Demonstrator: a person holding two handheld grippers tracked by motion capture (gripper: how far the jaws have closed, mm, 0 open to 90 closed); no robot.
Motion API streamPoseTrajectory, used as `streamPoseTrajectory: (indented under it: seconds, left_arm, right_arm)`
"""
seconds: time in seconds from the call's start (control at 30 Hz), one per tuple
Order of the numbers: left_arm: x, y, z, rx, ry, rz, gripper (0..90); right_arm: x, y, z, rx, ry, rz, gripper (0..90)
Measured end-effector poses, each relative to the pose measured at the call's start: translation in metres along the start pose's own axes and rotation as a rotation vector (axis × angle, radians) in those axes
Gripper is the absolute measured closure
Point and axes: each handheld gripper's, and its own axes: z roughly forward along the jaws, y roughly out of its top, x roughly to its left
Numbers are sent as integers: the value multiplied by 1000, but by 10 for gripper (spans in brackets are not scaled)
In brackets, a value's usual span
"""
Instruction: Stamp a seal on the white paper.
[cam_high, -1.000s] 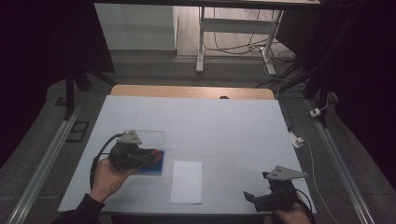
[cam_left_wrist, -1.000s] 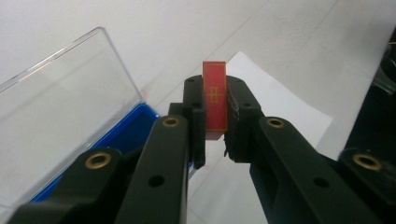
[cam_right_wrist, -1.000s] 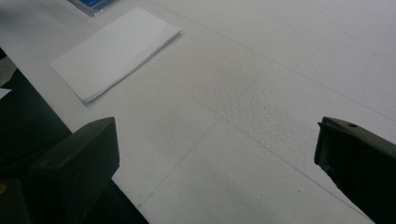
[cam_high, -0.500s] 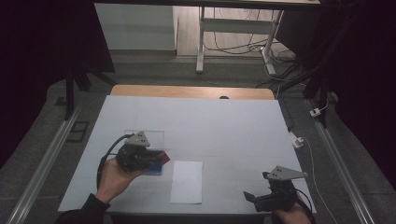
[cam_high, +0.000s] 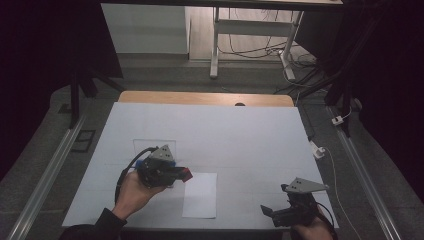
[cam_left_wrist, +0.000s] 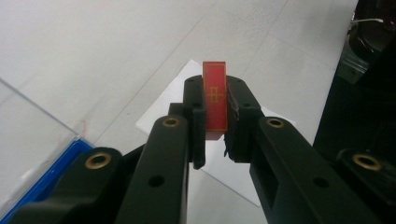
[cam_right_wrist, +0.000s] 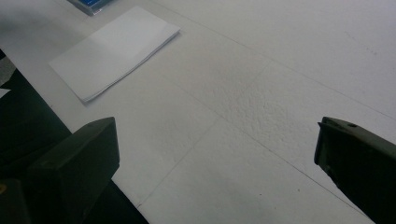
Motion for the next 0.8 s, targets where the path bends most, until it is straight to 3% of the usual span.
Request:
streamPoseTrajectory:
  seconds: [0.3,0.8]
  left_arm:
    - [-8,10,16,16,-30,30,797]
    - [-15,9,47,101,-19,74,798]
  right_arm:
    - [0,0,0,2,-2,0,1]
    - [0,0,0,3,-1,-1,1]
